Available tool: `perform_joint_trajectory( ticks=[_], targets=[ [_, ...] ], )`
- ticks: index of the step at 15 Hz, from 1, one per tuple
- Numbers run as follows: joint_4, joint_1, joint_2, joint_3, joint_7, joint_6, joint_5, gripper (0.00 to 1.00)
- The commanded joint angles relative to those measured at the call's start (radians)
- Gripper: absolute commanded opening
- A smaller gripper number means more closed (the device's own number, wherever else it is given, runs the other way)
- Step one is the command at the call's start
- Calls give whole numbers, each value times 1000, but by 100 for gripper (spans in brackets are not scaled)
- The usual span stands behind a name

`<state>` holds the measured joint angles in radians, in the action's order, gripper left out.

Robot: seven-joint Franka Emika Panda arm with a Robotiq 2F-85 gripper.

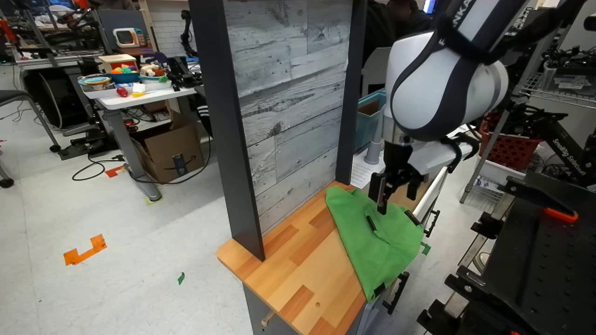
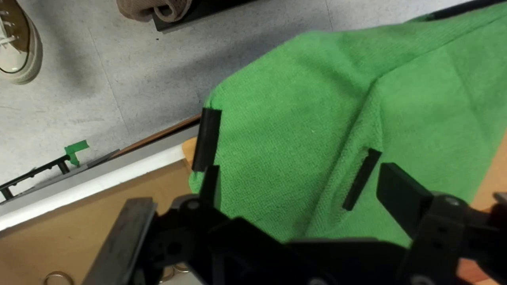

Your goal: Push the towel to the left

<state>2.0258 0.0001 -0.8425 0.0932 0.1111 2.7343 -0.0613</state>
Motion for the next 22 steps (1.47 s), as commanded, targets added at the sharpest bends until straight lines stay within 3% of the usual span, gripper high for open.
perform_joint_trajectory(
  ticks=[1,6,7,14,22],
  targets=[
    [-33,-4,-30,-3,4,6,6,100],
    [-74,-4,-64,-3,4,11,6,100],
    [-56,30,-56,29,40,40,13,100],
    [-71,93,-118,45,93,246,0,100],
    [-128,149,-208,63,117,252,-7,100]
  ],
)
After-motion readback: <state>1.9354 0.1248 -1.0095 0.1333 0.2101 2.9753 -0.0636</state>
